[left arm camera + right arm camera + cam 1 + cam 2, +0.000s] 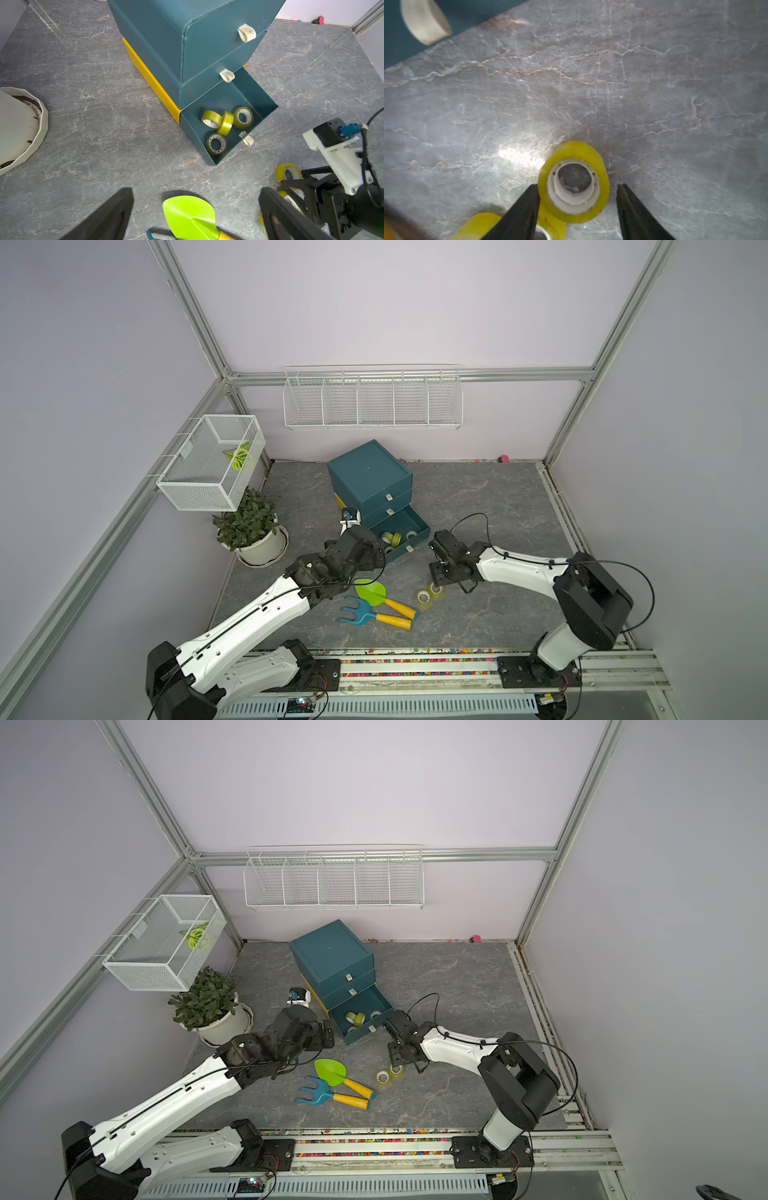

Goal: Place the transparent tape into the drawer according to color
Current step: Pick up the tape at the center of the board.

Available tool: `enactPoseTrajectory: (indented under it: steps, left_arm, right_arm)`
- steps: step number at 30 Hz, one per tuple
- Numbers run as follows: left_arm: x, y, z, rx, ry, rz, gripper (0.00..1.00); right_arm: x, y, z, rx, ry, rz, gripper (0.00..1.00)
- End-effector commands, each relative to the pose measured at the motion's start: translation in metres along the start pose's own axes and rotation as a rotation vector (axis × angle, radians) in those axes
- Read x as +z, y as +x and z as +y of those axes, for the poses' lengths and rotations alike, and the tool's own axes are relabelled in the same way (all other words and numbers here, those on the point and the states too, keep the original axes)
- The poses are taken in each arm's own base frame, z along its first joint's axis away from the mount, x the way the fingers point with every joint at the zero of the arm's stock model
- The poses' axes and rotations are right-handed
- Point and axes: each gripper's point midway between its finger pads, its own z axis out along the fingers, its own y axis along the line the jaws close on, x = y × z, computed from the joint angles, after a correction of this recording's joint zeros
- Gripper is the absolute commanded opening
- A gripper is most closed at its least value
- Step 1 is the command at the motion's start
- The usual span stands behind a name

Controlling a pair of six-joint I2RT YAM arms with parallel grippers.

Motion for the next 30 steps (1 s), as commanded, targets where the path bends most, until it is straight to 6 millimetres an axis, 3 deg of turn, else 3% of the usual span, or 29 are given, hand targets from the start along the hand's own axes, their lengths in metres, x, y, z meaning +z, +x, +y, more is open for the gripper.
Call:
enactPoseTrajectory:
  steps: [1,5,11,17,22,30]
  left_arm:
    - [0.001,-0.002,0.001,-0.009,-0.012,-0.014,1.0]
    - [0.002,-0.001,0.001,-0.008,-0.011,-0.009,1.0]
    - [0.003,0.001,-0.001,-0.007,-0.007,0.0,1.0]
    - [0.003,0.001,0.001,-0.006,-0.014,0.001,1.0]
    - [0.005,0.003,0.0,-0.005,-0.013,0.008,1.0]
    - [0.007,0.009,0.001,-0.018,-0.01,0.021,1.0]
  right_arm:
    - [0.002,0.0,-0.011,0.008,0.069,0.01,0.58]
    - [0.003,0.0,-0.016,0.038,0.084,0.013,0.53]
    - [0.011,0.0,-0.012,0.043,0.068,0.032,0.59]
    - [0.01,0.001,-0.008,0.052,0.036,0.032,0.46]
    - [-0.019,-0.019,0.001,0.05,-0.039,-0.062,0.4]
    - [-0.088,-0.071,0.028,0.017,-0.19,-0.239,0.38]
